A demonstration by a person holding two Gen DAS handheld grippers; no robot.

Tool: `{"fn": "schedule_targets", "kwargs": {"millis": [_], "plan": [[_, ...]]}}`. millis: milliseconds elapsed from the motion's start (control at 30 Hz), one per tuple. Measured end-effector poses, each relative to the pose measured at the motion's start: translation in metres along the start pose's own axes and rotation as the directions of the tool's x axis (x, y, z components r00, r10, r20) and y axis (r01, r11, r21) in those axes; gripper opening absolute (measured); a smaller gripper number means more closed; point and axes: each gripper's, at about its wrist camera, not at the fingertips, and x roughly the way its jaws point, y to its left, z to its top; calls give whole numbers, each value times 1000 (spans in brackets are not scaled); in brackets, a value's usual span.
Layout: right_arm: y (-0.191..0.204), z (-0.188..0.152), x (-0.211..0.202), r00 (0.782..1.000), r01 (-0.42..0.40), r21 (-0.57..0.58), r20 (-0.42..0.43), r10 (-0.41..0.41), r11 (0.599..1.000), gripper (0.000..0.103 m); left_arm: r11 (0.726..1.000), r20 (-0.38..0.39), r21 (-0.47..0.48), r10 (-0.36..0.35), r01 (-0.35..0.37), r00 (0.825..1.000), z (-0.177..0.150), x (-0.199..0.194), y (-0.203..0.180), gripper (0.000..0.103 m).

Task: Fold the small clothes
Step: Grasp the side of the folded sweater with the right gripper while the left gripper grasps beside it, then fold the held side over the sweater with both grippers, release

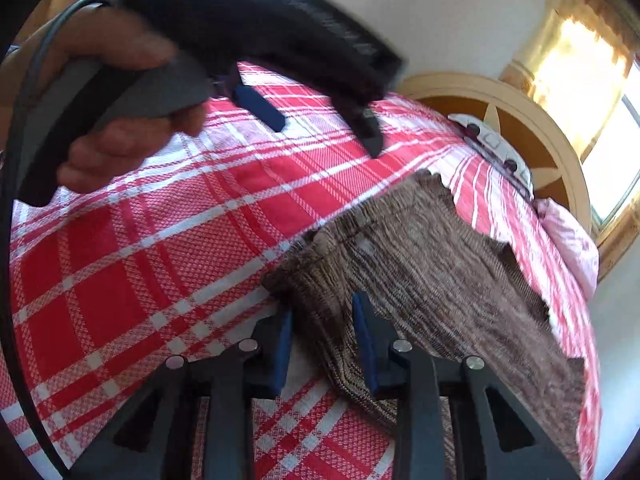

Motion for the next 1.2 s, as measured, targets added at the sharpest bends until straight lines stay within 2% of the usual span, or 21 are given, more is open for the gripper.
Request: {"fn": "schedule_targets", "kwargs": {"millis": [100, 200, 267, 367, 500, 567, 600, 633, 833, 1000, 1200], "plan": [[0, -1, 0, 1000, 4, 2, 6, -4, 1000, 30, 1000, -6, 5, -8, 8, 1000, 15, 19, -7, 101], [1, -2, 0, 1000, 10, 0, 11, -10, 1000, 30, 998, -12, 54, 19, -18, 1000, 28, 37, -17, 99], [2, -2, -1, 1000, 13, 1, 13, -13, 1000, 30, 997, -35, 75, 37, -35, 999, 35, 49, -19, 90], [2, -2, 0, 1000, 15, 5, 12, -15, 1000, 30, 995, -56, 77, 60, -56, 997, 43, 66, -16, 84], [4, -2, -1, 1000, 24, -1, 13, -24, 1000, 30, 998, -44, 52, 38, -36, 998, 47, 76, -9, 68], [5, -1, -2, 1000, 23, 1, 15, -23, 1000, 30, 999, -58, 51, 2, 1, 998, 49, 79, -9, 33], [4, -1, -2, 1000, 19, 4, 15, -19, 1000, 30, 999, -58, 47, -3, 5, 998, 50, 80, -10, 25], [4, 0, -2, 1000, 5, 6, 15, -5, 1000, 25, 999, -57, 32, -19, 21, 998, 51, 79, -8, 14], [-1, 0, -8, 999, -41, 34, 22, 41, 999, 10, 999, -24, 26, -21, 21, 1000, 54, 70, -14, 12], [-36, -3, -21, 993, -110, 164, 59, 102, 980, 8, 999, -5, 19, -41, 41, 999, 58, 59, -21, 12], [-75, -14, -51, 986, -136, 258, 125, 106, 957, 7, 997, 31, 11, -72, 72, 997, 67, 45, -42, 11]]}}
